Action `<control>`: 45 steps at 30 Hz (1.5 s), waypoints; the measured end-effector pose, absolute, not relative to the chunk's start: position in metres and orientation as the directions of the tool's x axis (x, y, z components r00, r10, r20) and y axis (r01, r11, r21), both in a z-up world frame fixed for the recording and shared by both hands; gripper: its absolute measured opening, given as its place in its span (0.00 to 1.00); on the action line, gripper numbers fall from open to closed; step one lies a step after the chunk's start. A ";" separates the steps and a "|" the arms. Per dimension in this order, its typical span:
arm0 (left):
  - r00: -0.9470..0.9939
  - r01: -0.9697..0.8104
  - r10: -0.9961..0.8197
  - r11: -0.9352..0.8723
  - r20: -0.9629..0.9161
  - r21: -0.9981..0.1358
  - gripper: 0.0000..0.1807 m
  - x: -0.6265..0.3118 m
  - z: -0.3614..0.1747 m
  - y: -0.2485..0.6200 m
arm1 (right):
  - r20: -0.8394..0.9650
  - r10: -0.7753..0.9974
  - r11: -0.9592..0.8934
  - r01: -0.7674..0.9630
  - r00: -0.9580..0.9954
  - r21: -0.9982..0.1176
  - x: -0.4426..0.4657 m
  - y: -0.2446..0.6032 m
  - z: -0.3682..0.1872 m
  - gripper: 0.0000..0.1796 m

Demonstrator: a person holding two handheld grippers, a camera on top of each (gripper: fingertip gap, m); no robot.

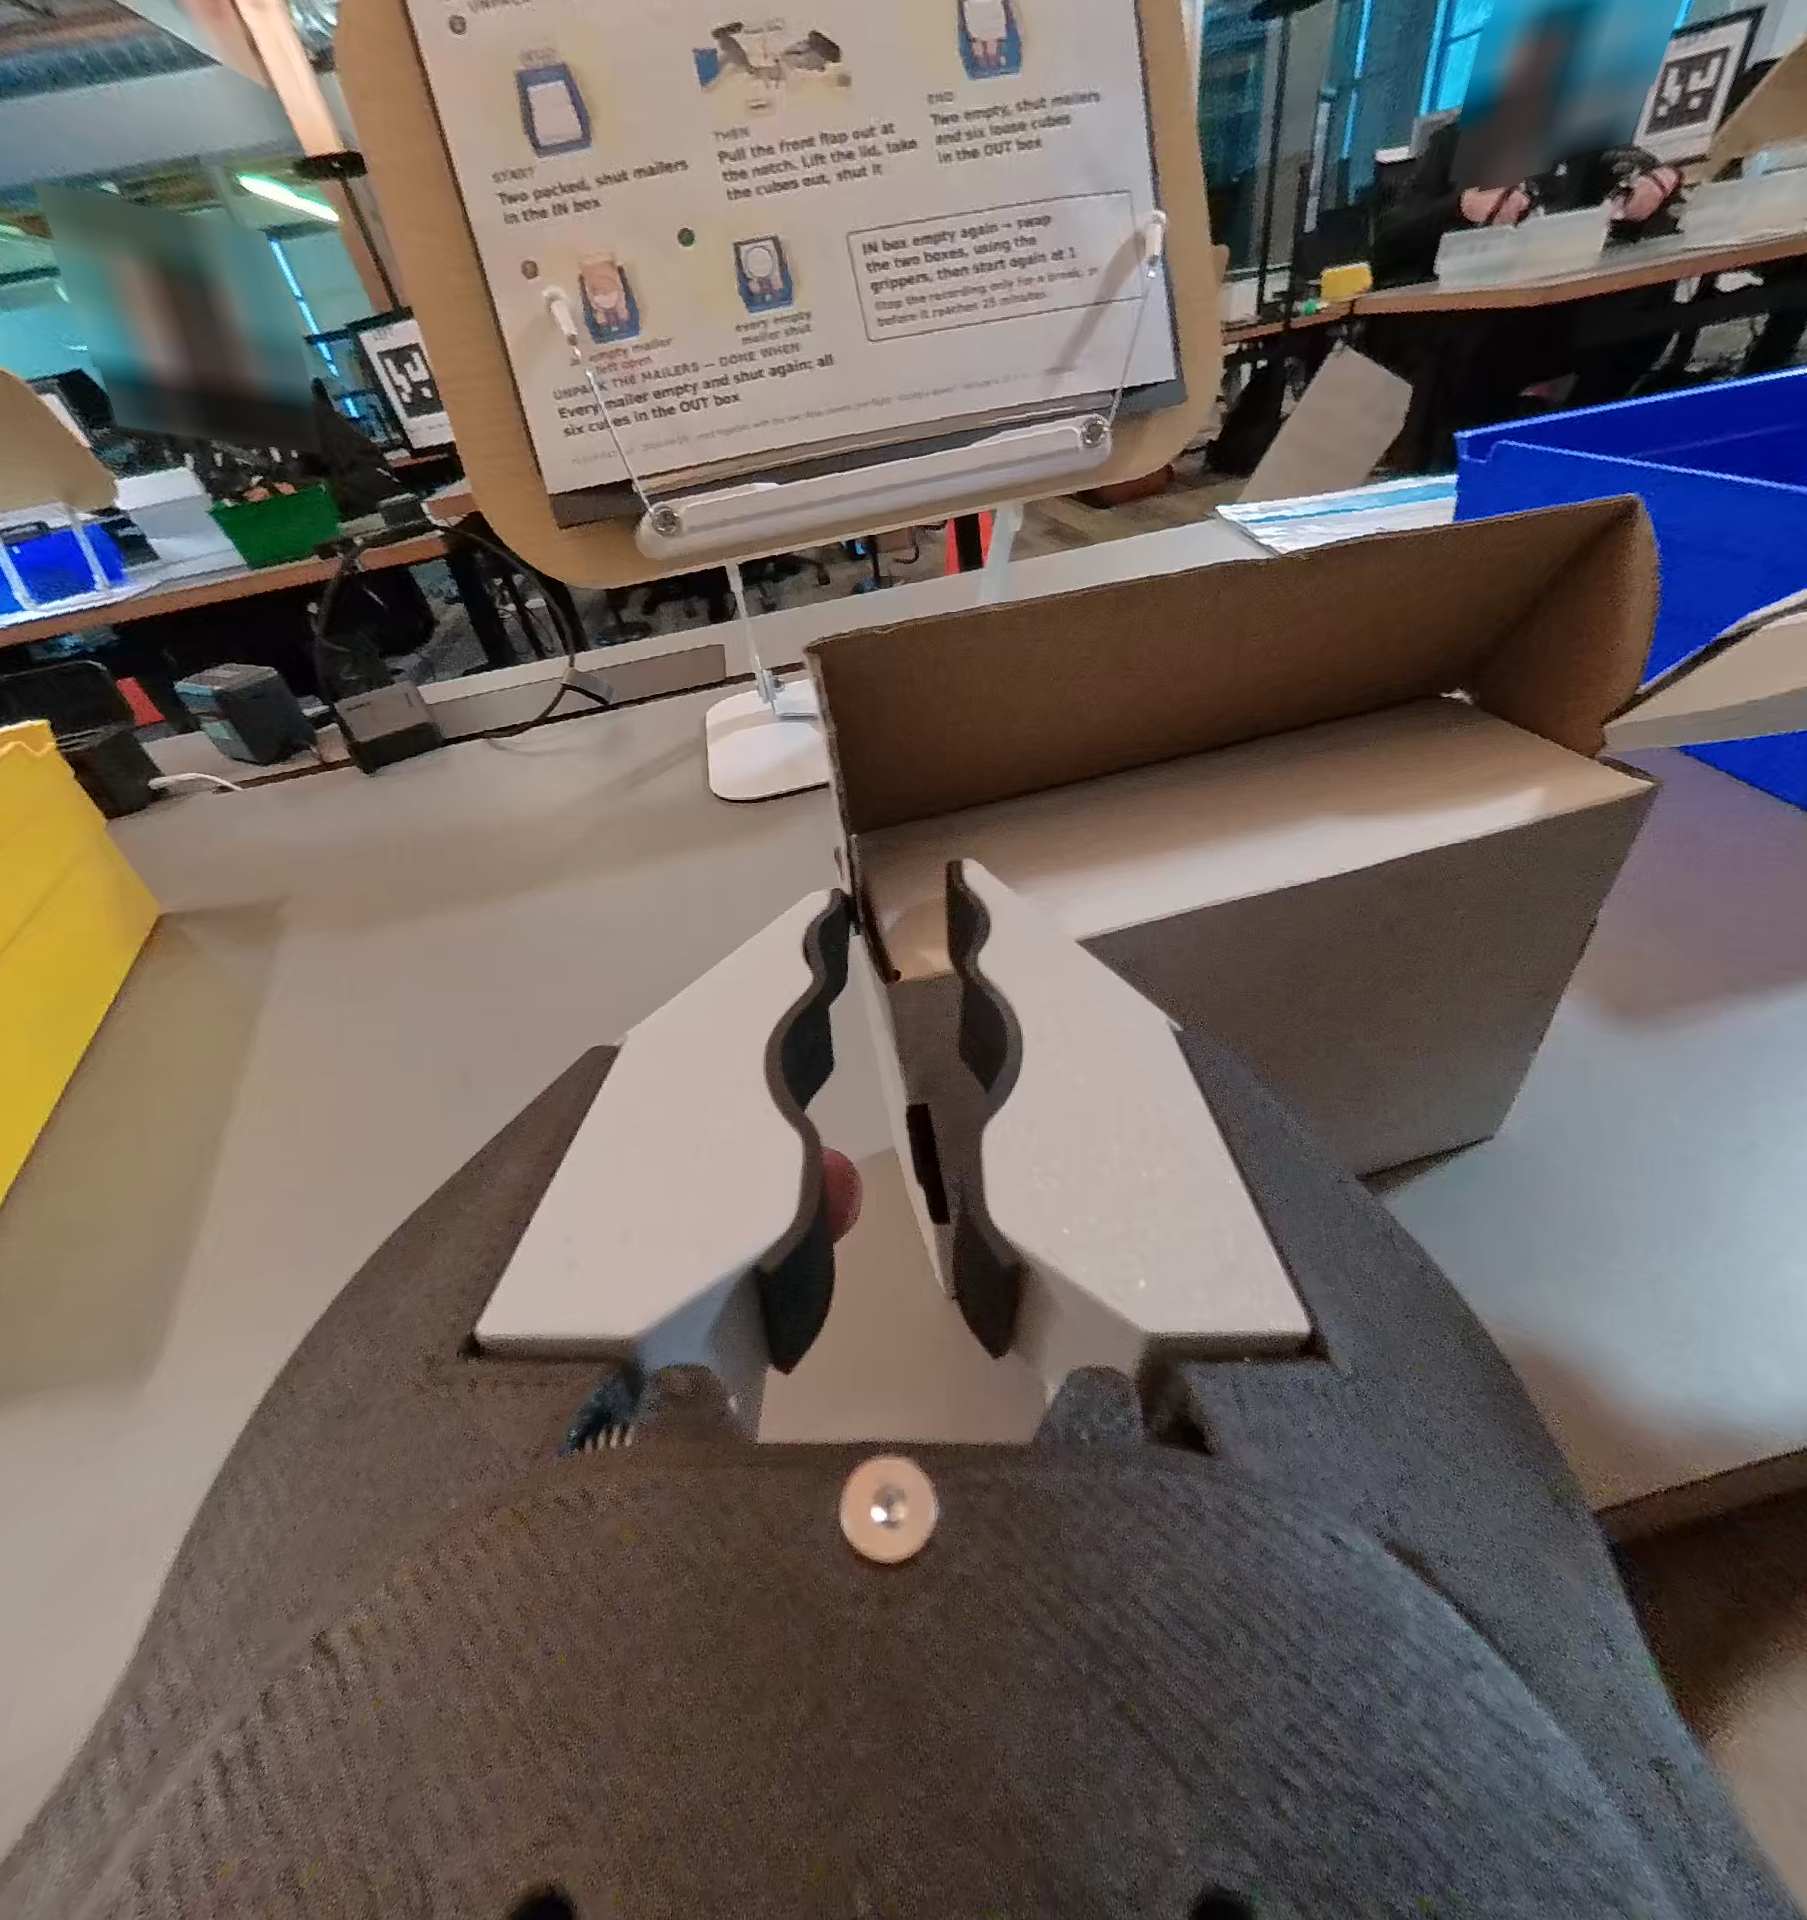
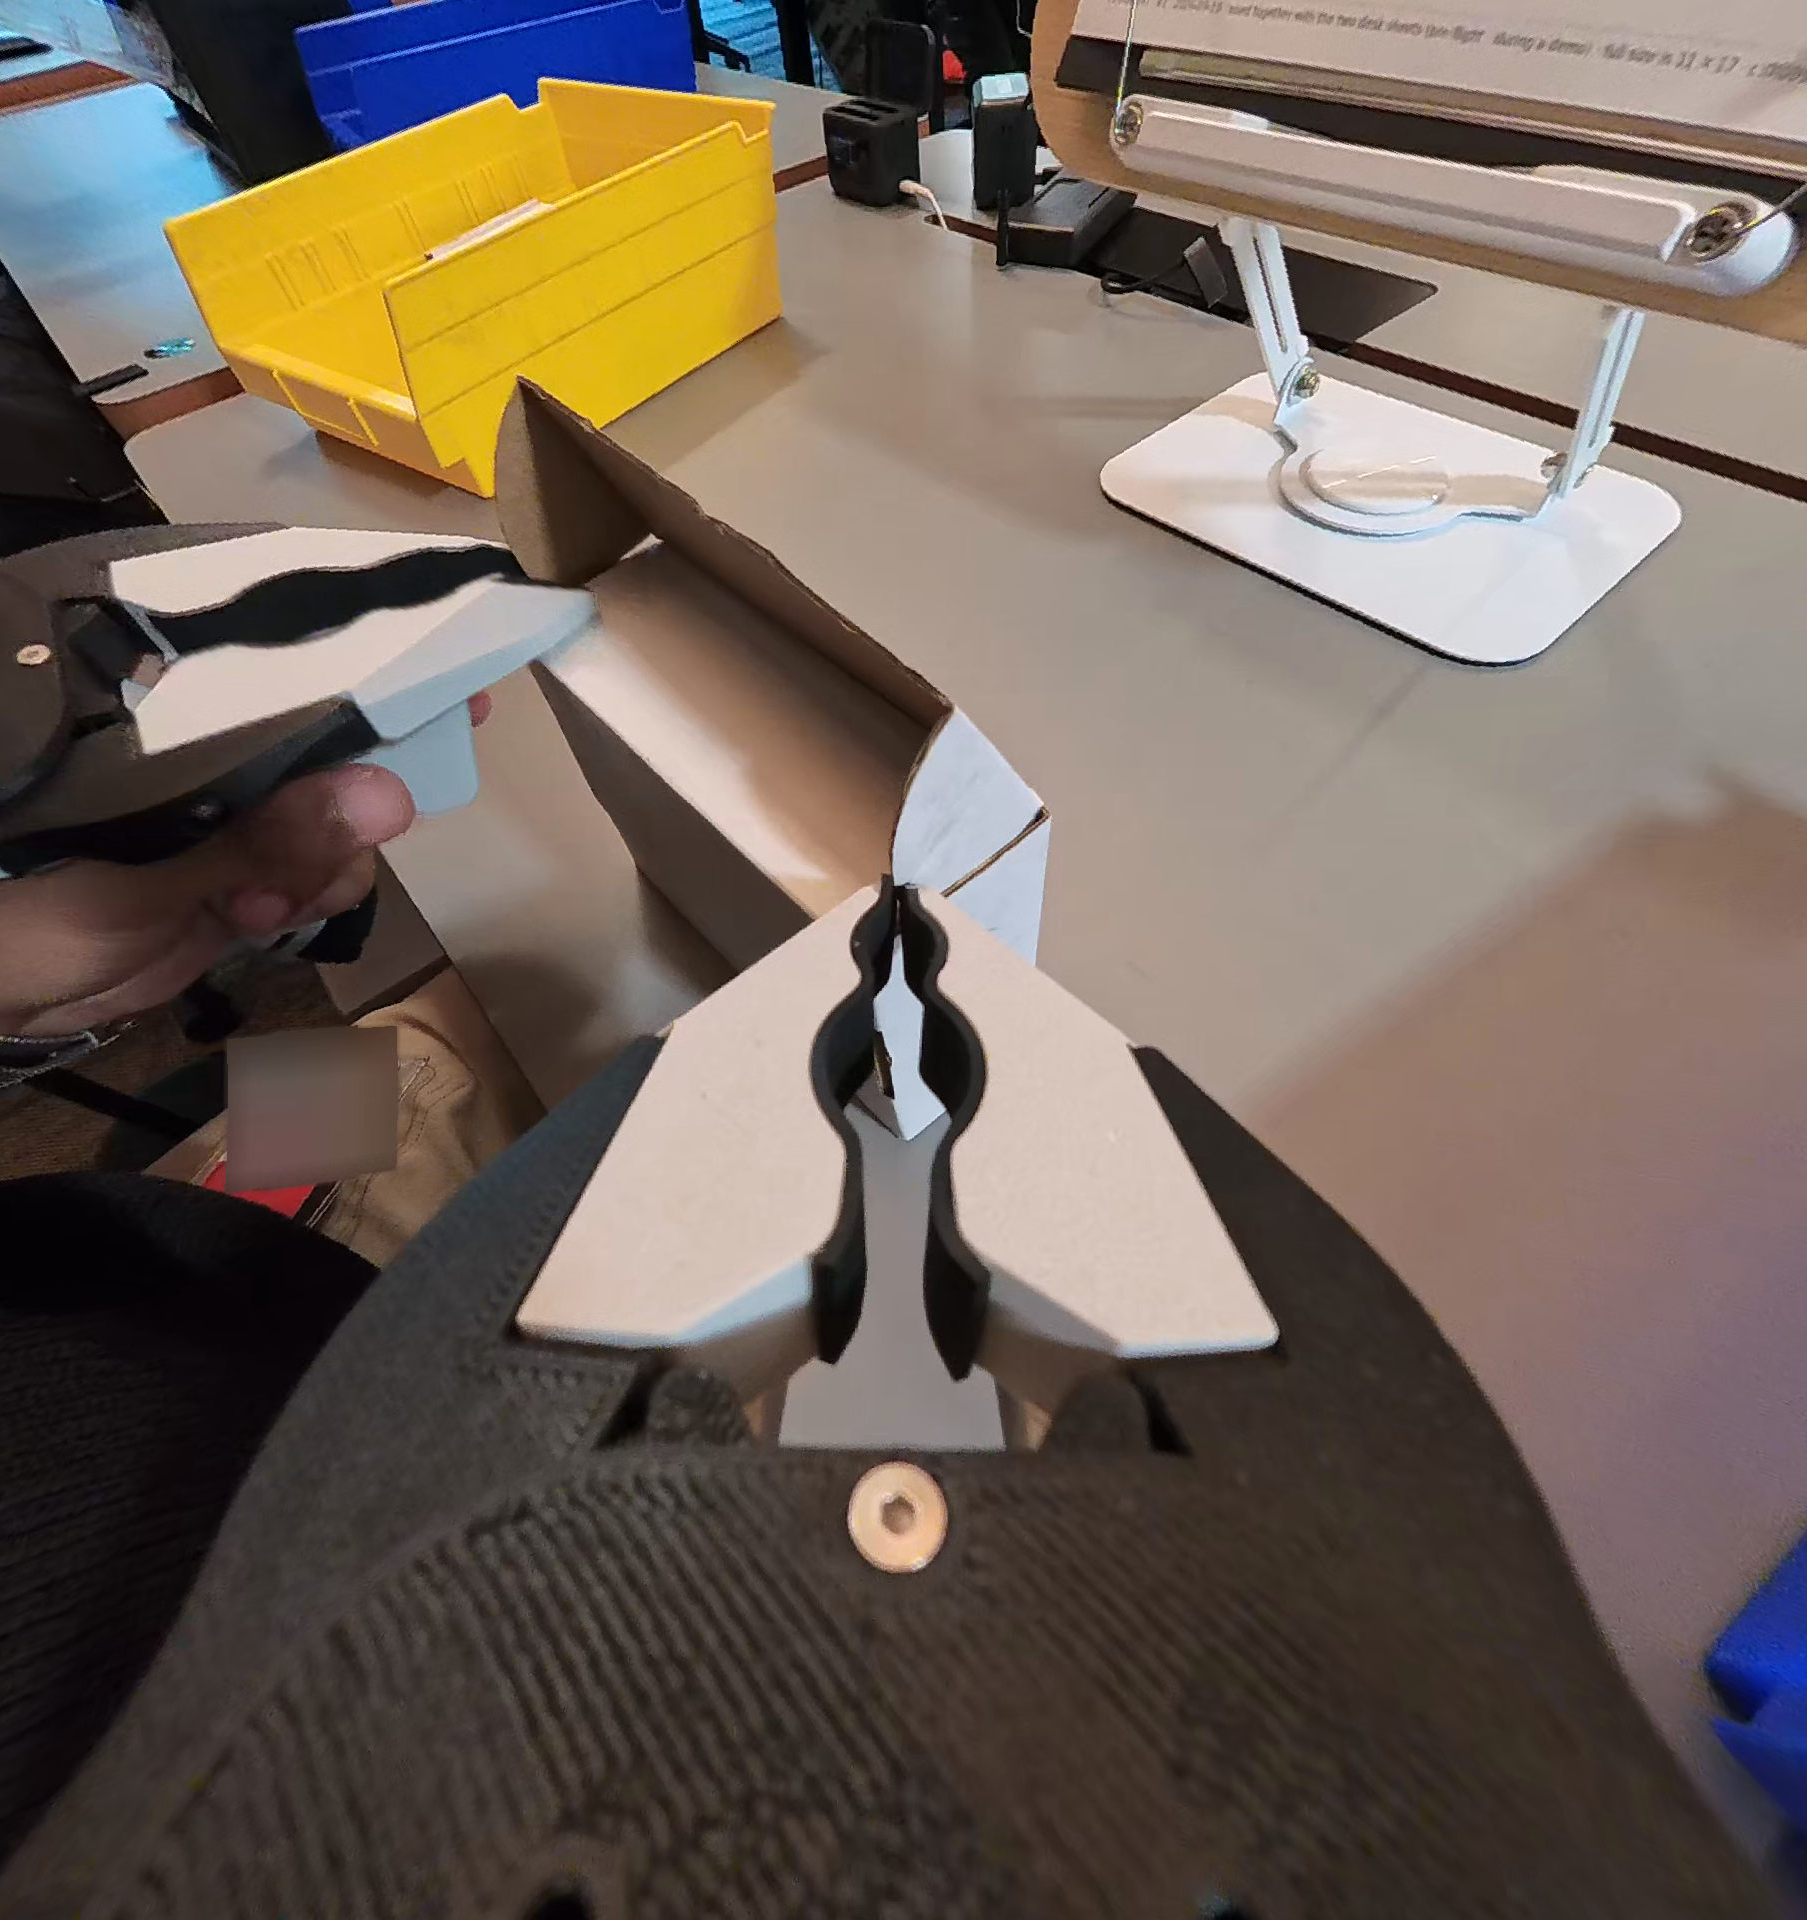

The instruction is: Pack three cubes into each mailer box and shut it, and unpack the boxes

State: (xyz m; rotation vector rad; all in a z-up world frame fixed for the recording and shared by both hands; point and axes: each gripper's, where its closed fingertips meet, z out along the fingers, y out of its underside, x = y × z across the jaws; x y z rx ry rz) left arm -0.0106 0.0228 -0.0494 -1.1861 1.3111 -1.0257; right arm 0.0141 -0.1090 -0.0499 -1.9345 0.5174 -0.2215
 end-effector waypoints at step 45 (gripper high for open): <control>0.095 -0.067 -0.995 -0.033 0.026 -0.997 0.26 -0.002 -0.051 0.032 | -0.037 -0.467 -0.343 -0.219 0.884 -0.913 0.017 -0.107 -0.051 0.00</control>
